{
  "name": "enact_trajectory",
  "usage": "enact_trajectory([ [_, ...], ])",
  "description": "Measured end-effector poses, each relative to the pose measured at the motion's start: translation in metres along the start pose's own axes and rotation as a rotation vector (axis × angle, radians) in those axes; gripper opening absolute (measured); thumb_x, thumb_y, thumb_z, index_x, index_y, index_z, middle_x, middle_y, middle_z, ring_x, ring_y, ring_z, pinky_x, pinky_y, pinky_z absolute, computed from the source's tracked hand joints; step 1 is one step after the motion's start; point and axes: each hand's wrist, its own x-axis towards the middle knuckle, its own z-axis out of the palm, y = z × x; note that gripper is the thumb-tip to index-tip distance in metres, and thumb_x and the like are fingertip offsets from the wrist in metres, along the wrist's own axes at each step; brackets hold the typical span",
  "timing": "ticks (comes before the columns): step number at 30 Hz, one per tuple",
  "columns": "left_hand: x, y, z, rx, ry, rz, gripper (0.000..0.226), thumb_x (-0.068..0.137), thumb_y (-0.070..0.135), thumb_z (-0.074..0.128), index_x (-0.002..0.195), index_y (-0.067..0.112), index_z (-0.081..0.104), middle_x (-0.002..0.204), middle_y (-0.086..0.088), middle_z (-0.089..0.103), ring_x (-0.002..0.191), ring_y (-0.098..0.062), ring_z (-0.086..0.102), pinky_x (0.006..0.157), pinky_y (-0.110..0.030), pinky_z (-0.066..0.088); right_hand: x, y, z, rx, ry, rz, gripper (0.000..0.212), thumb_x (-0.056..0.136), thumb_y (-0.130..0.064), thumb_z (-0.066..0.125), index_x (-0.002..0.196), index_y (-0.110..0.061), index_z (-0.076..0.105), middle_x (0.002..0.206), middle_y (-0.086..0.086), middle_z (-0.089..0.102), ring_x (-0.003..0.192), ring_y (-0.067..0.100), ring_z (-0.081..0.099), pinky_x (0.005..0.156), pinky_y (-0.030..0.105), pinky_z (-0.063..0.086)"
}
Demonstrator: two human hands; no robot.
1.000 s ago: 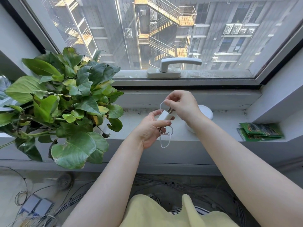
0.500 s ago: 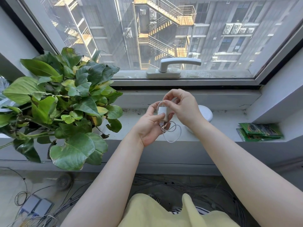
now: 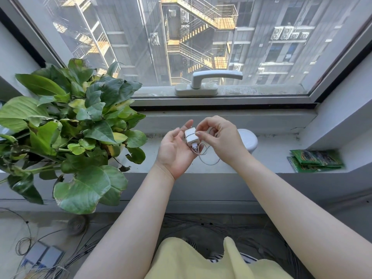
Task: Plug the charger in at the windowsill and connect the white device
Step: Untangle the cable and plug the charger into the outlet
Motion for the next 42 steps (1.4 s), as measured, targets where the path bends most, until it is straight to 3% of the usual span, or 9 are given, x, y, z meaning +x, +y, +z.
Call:
enact_trajectory([
  [6, 0.005, 0.003, -0.006, 0.279, 0.168, 0.176, 0.025, 0.099, 0.011, 0.039, 0.108, 0.024, 0.057, 0.111, -0.006, 0.066, 0.095, -0.013, 0.067, 0.077, -0.026, 0.053, -0.015, 0.005, -0.004, 0.058, -0.058, 0.012, 0.007, 0.076, -0.021, 0.077, 0.074, -0.019, 0.071, 0.065, -0.012, 0.057, 0.055, 0.006, 0.04, 0.057, 0.015, 0.035],
  [13, 0.001, 0.03, -0.016, 0.018, 0.128, 0.248, 0.024, 0.1, 0.015, 0.039, 0.11, 0.024, 0.058, 0.105, -0.008, 0.069, 0.082, -0.012, 0.073, 0.074, -0.024, 0.058, -0.066, 0.013, -0.064, 0.175, -0.205, 0.198, 0.01, 0.078, -0.008, 0.074, 0.07, -0.009, 0.07, 0.057, -0.01, 0.061, 0.056, 0.005, 0.047, 0.056, 0.016, 0.038],
  [17, -0.003, 0.037, -0.015, -0.13, 0.103, 0.137, 0.022, 0.1, 0.026, 0.039, 0.1, 0.014, 0.057, 0.099, -0.007, 0.071, 0.05, -0.003, 0.055, 0.043, -0.01, 0.038, -0.074, 0.033, -0.097, 0.306, 0.25, 0.29, 0.015, 0.084, -0.008, 0.068, 0.071, -0.017, 0.069, 0.05, -0.008, 0.057, 0.047, 0.003, 0.042, 0.048, 0.012, 0.034],
  [20, -0.005, 0.039, -0.014, -0.058, 0.086, 0.124, 0.05, 0.1, 0.032, 0.036, 0.061, 0.012, 0.061, 0.098, -0.001, 0.072, 0.041, -0.003, 0.041, 0.042, -0.011, 0.025, -0.066, 0.036, -0.109, 0.462, 0.608, 0.237, 0.017, 0.086, -0.014, 0.066, 0.072, -0.023, 0.065, 0.049, -0.012, 0.058, 0.046, 0.003, 0.041, 0.047, 0.015, 0.034],
  [22, -0.008, 0.04, -0.014, -0.011, 0.078, 0.129, 0.053, 0.099, 0.032, 0.038, 0.057, 0.013, 0.064, 0.098, 0.0, 0.072, 0.041, -0.004, 0.041, 0.044, -0.011, 0.025, -0.06, 0.029, -0.11, 0.539, 0.686, 0.158, 0.016, 0.087, -0.014, 0.065, 0.075, -0.024, 0.063, 0.051, -0.014, 0.059, 0.049, 0.002, 0.044, 0.049, 0.014, 0.035],
  [30, 0.004, 0.02, -0.002, -0.011, 0.021, -0.005, 0.035, 0.099, 0.026, 0.037, 0.114, 0.005, 0.06, 0.088, -0.005, 0.063, 0.044, -0.004, 0.041, 0.049, -0.012, 0.036, -0.039, 0.001, -0.019, 0.397, 0.124, 0.144, 0.004, 0.083, 0.0, 0.067, 0.08, -0.002, 0.068, 0.063, 0.002, 0.063, 0.05, 0.004, 0.058, 0.049, 0.018, 0.045],
  [34, 0.007, 0.016, -0.006, 0.101, 0.04, -0.018, 0.036, 0.099, 0.026, 0.039, 0.123, 0.009, 0.059, 0.084, 0.002, 0.059, 0.056, -0.003, 0.052, 0.057, -0.014, 0.047, -0.03, 0.008, 0.009, 0.536, 0.092, 0.339, 0.005, 0.084, -0.006, 0.067, 0.08, -0.007, 0.068, 0.065, 0.011, 0.061, 0.051, 0.004, 0.056, 0.052, 0.018, 0.045],
  [39, 0.006, 0.02, -0.011, 0.151, 0.012, -0.055, 0.037, 0.098, 0.029, 0.042, 0.123, 0.011, 0.061, 0.085, 0.004, 0.068, 0.08, -0.005, 0.059, 0.066, -0.018, 0.053, -0.017, 0.015, 0.017, 0.628, 0.027, 0.439, 0.006, 0.087, -0.011, 0.065, 0.081, -0.012, 0.066, 0.07, 0.001, 0.065, 0.062, 0.009, 0.058, 0.055, 0.017, 0.047],
  [42, 0.007, 0.021, -0.012, 0.175, 0.032, -0.027, 0.033, 0.098, 0.025, 0.043, 0.119, 0.009, 0.062, 0.087, 0.002, 0.07, 0.077, -0.005, 0.062, 0.063, -0.018, 0.052, -0.011, 0.015, 0.017, 0.605, -0.055, 0.49, 0.007, 0.087, -0.013, 0.064, 0.081, -0.012, 0.065, 0.068, -0.004, 0.071, 0.056, 0.004, 0.058, 0.051, 0.015, 0.042],
])
